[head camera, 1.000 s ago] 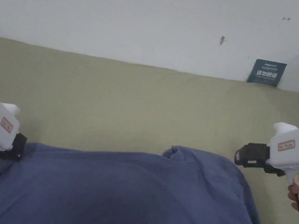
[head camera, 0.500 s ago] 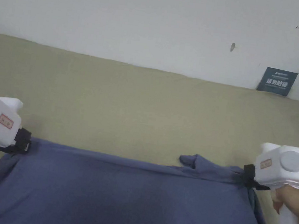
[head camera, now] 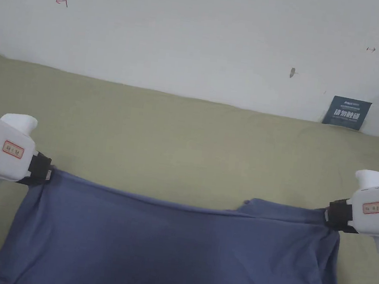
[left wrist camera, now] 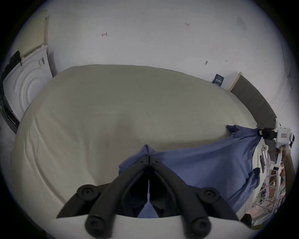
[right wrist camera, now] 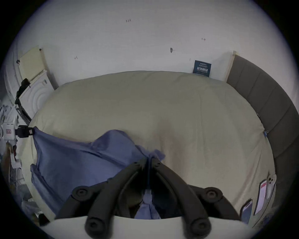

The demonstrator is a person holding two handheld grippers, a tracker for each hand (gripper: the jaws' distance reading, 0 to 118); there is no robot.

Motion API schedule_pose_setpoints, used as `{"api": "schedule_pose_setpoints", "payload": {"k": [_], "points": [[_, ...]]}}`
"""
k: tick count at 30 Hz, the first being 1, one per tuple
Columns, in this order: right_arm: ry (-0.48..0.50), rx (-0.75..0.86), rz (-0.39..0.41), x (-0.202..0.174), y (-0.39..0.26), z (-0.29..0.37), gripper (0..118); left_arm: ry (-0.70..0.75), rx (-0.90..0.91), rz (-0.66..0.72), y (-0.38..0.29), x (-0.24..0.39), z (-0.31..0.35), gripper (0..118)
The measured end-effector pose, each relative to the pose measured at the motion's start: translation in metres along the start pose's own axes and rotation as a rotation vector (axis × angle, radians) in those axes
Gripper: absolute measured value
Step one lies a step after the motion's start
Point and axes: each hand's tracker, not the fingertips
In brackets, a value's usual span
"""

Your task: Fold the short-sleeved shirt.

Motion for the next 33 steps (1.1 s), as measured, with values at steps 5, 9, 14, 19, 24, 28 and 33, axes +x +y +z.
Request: {"api": "schedule_pose_setpoints", "payload": {"k": [5, 9, 14, 19, 24, 28, 33], "points": [[0.029, 0.055, 0.004, 0.003, -0.016, 0.051, 8, -0.026, 0.026, -0.021, -0.021, -0.001, 0.047, 0], [0.043, 0.07, 0.012, 0.004, -0.036, 0.089, 8, -0.039, 0.038, -0.019, -0.044, -0.006, 0.078, 0], [0.046, 0.044, 0.014, 0.009, -0.073, 0.118, 8, -0.054, 0.046, -0.007, -0.082, -0.015, 0.099, 0], [0.033, -0.038, -0.027, 0.016, -0.139, 0.114, 8, -0.062, 0.007, 0.012, -0.139, -0.016, 0.098, 0], [0.028, -0.114, -0.095, 0.023, -0.205, 0.084, 8, -0.055, -0.074, 0.13, -0.197, -0.029, 0.079, 0], [0.034, -0.103, -0.262, 0.047, -0.234, 0.067, 8, -0.067, -0.106, 0.2, -0.224, -0.043, 0.071, 0], [0.032, -0.081, -0.273, 0.049, -0.237, 0.065, 8, -0.107, -0.064, 0.283, -0.227, -0.047, 0.076, 0]]}}
